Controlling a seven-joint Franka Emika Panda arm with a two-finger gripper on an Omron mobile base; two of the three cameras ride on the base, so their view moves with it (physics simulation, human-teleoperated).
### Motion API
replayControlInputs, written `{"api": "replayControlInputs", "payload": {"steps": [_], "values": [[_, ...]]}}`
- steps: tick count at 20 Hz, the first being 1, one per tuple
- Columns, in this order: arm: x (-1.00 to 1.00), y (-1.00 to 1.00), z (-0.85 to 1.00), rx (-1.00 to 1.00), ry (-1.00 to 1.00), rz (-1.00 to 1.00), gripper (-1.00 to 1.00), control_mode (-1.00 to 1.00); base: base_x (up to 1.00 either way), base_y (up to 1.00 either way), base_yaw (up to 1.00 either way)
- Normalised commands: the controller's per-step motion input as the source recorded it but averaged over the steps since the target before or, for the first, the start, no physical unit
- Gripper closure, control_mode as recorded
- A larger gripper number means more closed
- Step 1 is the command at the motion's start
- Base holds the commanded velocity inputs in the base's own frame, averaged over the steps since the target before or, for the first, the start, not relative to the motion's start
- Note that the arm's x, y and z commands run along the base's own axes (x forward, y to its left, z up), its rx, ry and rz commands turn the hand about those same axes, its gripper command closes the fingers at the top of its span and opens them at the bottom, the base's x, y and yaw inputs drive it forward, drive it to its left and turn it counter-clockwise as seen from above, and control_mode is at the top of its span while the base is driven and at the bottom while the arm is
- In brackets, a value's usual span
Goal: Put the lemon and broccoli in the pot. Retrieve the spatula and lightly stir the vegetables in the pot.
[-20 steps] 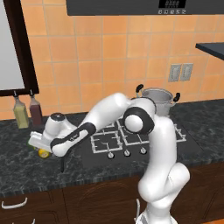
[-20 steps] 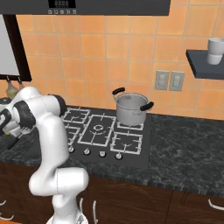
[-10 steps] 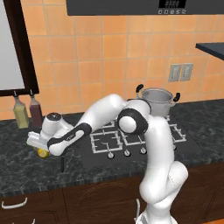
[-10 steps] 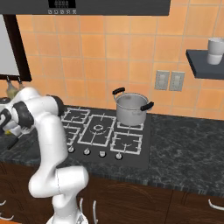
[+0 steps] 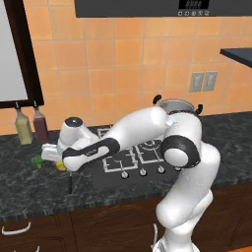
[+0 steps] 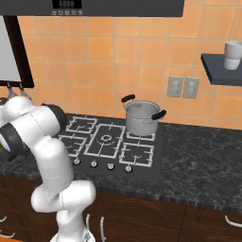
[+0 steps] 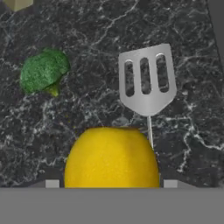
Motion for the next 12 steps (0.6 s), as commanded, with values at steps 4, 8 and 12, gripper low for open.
{"api": "replayControlInputs", "payload": {"steps": [4,8,12], "values": [[-0.1,-1.0,0.99,-0.1,-0.15,0.2,1.0,-1.0,0.0,0.0,0.0],[-0.02,-0.99,0.56,-0.19,-0.02,0.13,1.0,-1.0,0.0,0.0,0.0],[0.0,-1.0,0.27,-0.25,0.0,0.05,1.0,-1.0,0.0,0.0,0.0]]}}
